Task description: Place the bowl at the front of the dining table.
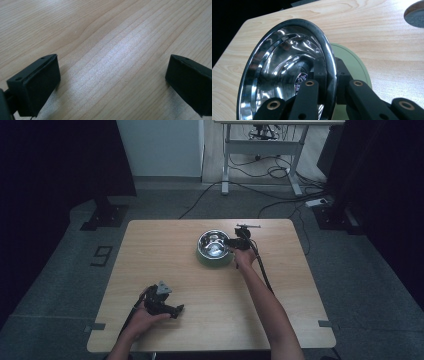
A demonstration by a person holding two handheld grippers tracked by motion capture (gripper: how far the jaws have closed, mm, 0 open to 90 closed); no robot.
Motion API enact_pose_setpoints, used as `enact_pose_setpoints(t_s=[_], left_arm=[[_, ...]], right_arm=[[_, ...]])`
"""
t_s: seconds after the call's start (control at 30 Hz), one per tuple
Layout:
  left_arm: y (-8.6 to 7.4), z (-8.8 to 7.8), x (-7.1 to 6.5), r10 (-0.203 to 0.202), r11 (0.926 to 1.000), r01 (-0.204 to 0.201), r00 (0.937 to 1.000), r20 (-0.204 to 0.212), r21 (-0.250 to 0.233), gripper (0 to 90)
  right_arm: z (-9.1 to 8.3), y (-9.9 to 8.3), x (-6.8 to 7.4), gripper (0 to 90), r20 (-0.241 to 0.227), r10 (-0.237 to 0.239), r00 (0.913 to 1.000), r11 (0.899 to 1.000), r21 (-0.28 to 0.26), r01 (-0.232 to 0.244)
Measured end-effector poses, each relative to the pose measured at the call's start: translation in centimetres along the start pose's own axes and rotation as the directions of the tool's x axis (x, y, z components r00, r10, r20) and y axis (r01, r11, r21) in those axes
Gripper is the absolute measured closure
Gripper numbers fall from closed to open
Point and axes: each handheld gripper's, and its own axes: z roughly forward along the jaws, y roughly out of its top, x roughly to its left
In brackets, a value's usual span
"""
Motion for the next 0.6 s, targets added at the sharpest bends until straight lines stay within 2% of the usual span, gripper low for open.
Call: enact_pose_setpoints(t_s=[0.27,0.47,0.6], left_arm=[[0.0,0.0,0.0,0.0,1.0,0.0,1.0,0.0,0.0,0.0],[0.0,0.0,0.0,0.0,1.0,0.0,1.0,0.0,0.0,0.0],[0.0,0.0,0.0,0.0,1.0,0.0,1.0,0.0,0.0,0.0]], right_arm=[[0.9,-0.3,-0.8,83.6,0.018,0.021,0.9996,1.0,0.003,-0.022],[1.1,-0.4,-1.1,83.5,0.009,0.055,0.9984,0.998,0.003,-0.055],[1.2,-0.5,-1.1,83.4,0.006,0.055,0.9985,0.998,0.003,-0.055]])
